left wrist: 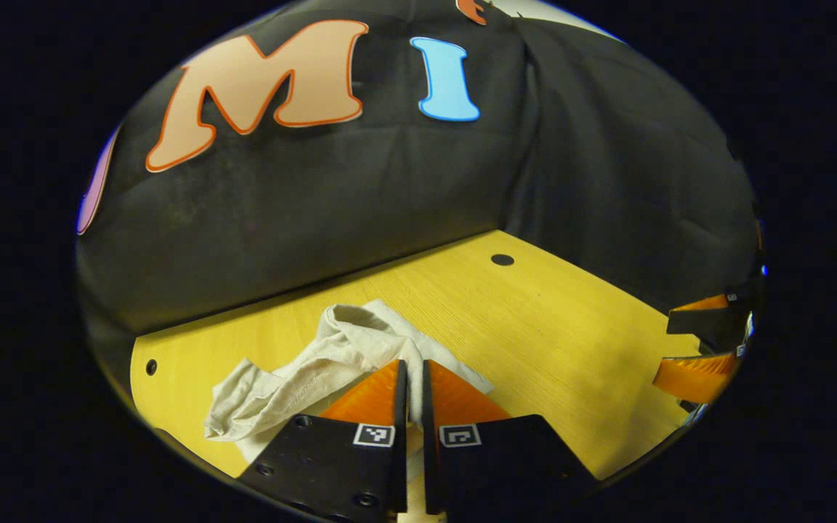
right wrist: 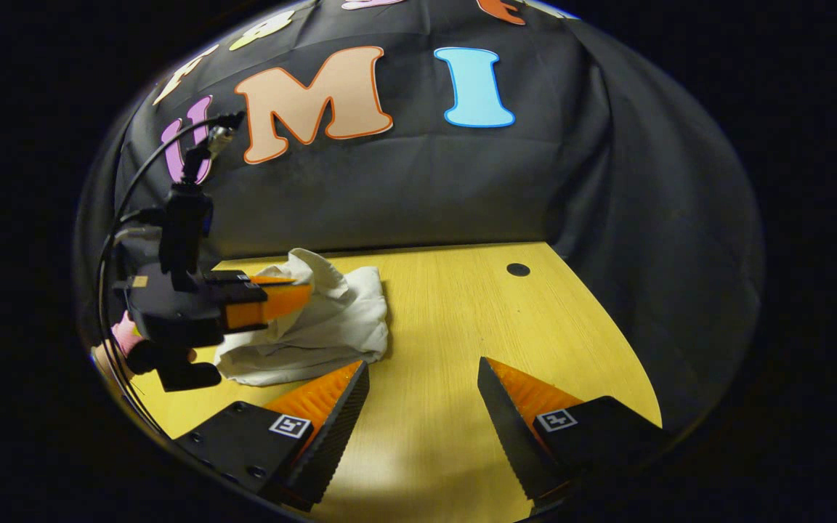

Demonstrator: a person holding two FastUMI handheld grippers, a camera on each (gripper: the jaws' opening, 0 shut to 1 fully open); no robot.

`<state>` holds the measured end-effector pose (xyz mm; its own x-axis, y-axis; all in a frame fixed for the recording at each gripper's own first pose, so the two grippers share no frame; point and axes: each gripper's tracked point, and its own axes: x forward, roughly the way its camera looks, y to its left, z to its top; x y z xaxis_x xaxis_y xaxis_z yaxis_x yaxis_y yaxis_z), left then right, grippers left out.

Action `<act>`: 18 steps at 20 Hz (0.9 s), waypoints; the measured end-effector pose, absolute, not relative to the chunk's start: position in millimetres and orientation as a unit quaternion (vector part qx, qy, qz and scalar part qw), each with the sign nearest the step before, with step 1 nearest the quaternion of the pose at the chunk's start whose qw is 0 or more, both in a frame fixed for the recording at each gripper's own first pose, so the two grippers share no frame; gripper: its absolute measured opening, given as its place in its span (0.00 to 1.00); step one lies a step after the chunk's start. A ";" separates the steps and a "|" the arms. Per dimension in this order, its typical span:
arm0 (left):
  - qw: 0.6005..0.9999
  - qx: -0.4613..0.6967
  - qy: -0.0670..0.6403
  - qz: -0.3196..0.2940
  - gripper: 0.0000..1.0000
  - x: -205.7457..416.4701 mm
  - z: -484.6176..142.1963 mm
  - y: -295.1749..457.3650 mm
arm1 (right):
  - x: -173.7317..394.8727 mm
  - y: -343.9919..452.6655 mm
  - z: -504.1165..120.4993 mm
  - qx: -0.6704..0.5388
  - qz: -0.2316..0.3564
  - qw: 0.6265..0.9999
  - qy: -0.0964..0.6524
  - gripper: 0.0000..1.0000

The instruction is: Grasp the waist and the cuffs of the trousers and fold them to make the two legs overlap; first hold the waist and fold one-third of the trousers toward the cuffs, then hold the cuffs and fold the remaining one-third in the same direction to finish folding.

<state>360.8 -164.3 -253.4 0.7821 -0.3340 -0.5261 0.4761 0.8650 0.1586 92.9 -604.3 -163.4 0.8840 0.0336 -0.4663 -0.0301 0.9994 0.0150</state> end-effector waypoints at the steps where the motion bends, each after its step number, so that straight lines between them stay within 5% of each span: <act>1: 0.930 0.133 0.259 -0.223 0.17 355.7 -261.1 -171.9 | 91.2 -607.2 -163.1 0.005 0.014 0.970 0.241 0.92; 2: 0.928 0.122 0.267 -0.227 0.20 352.4 -266.8 -177.9 | 90.4 -608.5 -163.8 0.006 0.011 0.970 0.241 0.92; 5: 0.936 0.103 0.262 -0.211 1.00 348.1 -265.7 -173.7 | 89.3 -610.0 -160.5 0.009 0.006 0.972 0.236 0.92; 18: 0.970 0.059 0.194 -0.131 0.96 296.9 -171.9 -79.3 | 80.7 -548.1 -117.3 0.018 0.031 0.985 0.169 0.92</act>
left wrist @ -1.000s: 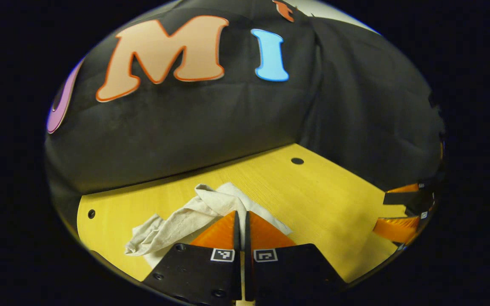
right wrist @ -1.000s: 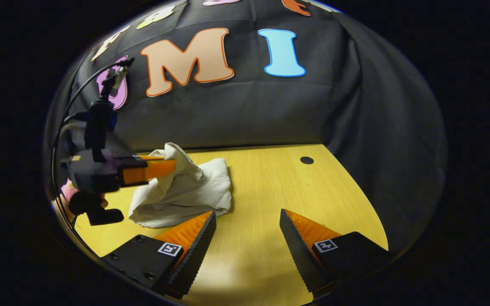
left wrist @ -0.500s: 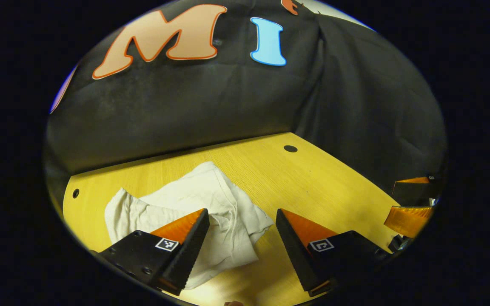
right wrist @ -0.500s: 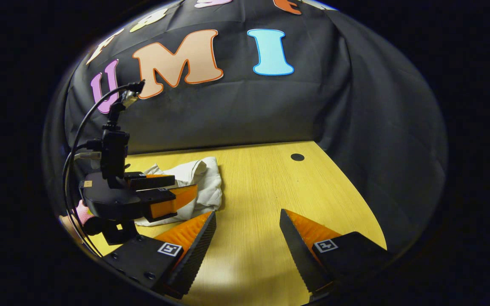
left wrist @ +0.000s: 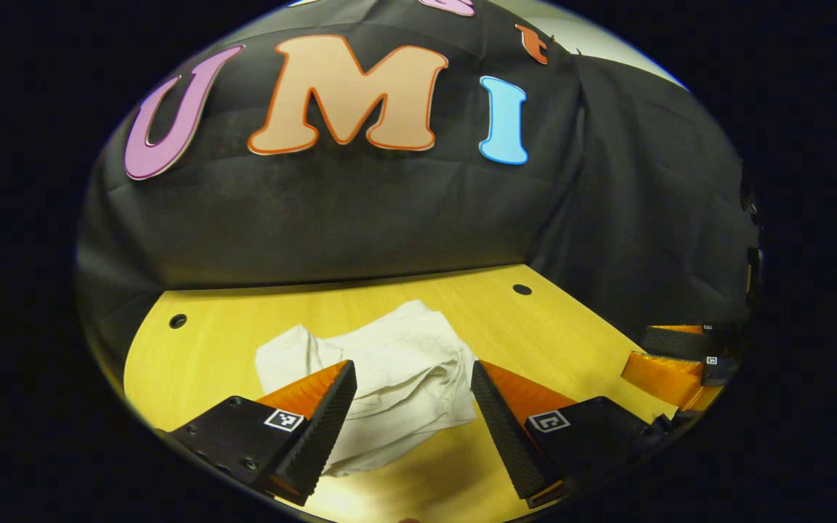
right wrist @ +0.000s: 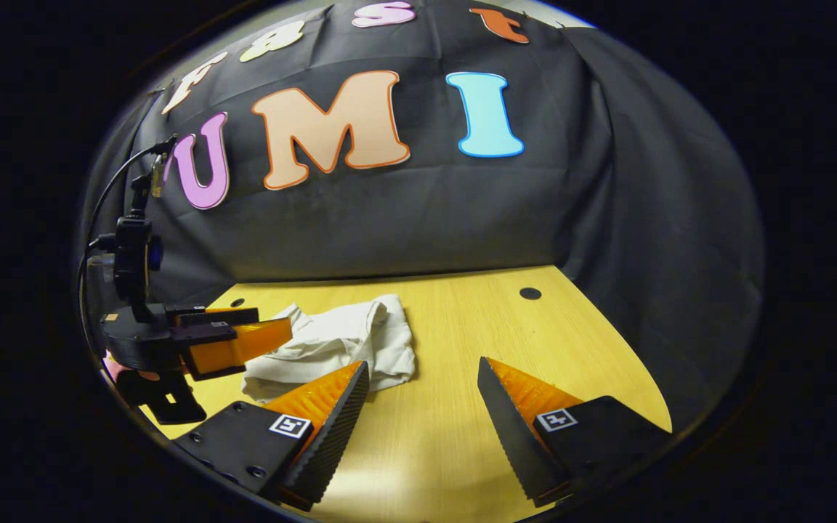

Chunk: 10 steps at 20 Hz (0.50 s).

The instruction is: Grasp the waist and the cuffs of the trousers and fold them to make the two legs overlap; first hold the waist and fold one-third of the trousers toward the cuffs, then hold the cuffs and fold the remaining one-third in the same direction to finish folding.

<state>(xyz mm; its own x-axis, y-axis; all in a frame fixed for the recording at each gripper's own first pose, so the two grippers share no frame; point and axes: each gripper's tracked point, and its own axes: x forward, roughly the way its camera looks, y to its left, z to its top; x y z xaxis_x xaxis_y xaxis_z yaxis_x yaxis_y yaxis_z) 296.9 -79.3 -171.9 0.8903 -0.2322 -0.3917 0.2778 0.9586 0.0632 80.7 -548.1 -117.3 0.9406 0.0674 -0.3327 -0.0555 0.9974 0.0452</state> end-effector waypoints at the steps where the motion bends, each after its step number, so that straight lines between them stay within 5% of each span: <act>1: 0.972 0.060 0.189 -0.123 0.95 292.1 -163.9 -67.9 | 79.4 -541.8 -111.5 0.020 0.035 0.986 0.159 0.92; 10: 0.979 0.009 0.182 -0.087 0.95 242.7 -134.5 -6.7 | 47.3 -509.2 -72.8 0.031 0.033 0.994 0.099 0.96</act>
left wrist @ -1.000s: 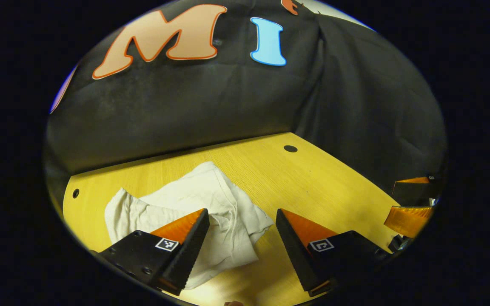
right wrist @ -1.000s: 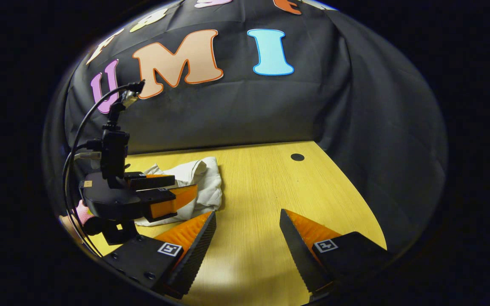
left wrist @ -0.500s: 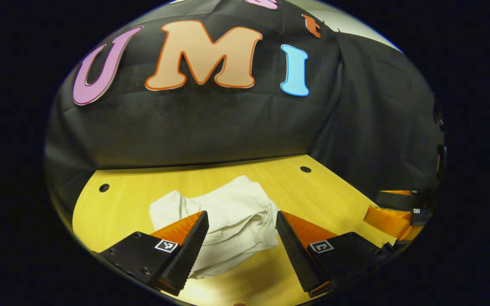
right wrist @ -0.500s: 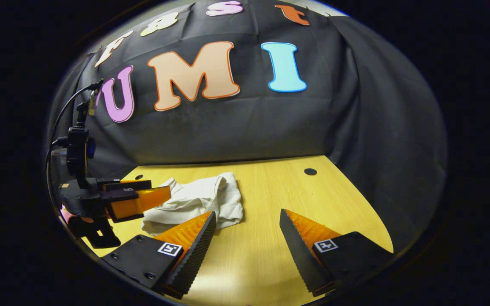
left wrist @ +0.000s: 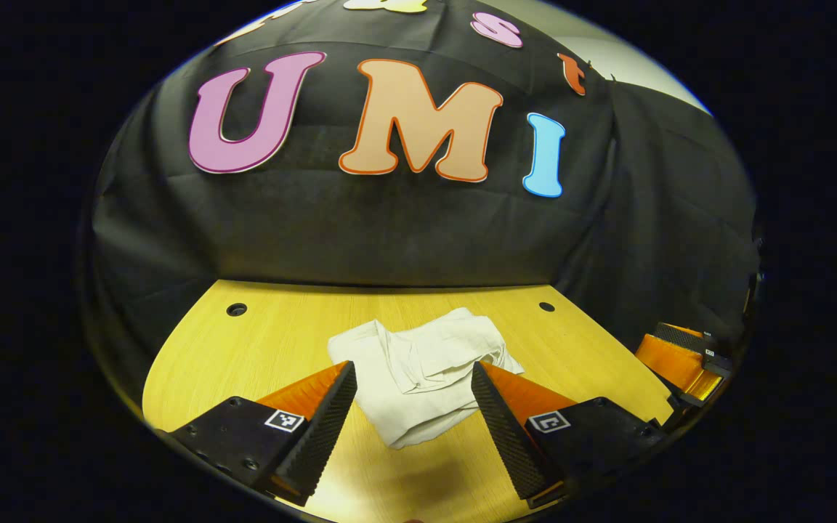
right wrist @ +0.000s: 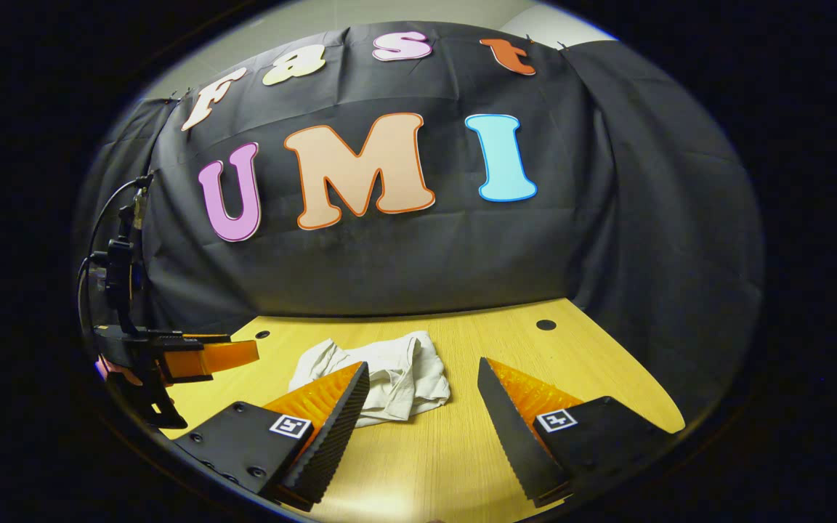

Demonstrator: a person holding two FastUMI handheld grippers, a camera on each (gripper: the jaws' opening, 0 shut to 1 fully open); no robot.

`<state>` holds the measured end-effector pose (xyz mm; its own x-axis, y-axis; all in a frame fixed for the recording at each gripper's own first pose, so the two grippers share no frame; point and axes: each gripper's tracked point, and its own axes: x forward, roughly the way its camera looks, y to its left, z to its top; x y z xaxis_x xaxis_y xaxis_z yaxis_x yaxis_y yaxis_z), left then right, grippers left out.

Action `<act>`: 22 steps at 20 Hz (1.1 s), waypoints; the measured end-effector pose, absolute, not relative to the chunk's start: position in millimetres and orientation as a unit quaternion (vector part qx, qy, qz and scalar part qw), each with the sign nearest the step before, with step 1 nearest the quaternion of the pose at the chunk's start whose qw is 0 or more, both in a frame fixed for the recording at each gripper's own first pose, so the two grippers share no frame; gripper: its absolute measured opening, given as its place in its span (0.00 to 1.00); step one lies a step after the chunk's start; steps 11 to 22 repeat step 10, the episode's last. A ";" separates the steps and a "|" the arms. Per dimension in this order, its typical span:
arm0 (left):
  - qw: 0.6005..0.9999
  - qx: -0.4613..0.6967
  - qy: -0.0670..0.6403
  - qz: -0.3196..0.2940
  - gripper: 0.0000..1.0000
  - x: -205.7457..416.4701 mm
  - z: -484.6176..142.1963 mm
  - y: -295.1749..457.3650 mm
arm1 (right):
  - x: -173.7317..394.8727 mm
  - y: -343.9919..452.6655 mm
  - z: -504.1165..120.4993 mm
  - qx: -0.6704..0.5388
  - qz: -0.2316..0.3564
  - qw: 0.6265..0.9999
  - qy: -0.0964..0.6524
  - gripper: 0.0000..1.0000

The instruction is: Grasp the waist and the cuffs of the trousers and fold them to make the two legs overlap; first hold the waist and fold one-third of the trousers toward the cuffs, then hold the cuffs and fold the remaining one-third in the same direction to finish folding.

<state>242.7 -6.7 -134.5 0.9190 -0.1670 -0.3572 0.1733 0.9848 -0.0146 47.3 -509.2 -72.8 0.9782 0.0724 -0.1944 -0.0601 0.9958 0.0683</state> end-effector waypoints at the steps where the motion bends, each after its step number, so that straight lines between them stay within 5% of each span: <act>1: 0.979 0.006 0.182 -0.089 0.95 236.7 -133.9 -2.5 | 43.6 -508.3 -71.1 0.031 0.029 0.994 0.098 0.97; 22: 0.978 0.025 0.181 -0.105 0.96 224.5 -127.5 11.5 | 22.6 -502.3 -50.4 0.032 -0.002 0.996 0.080 0.92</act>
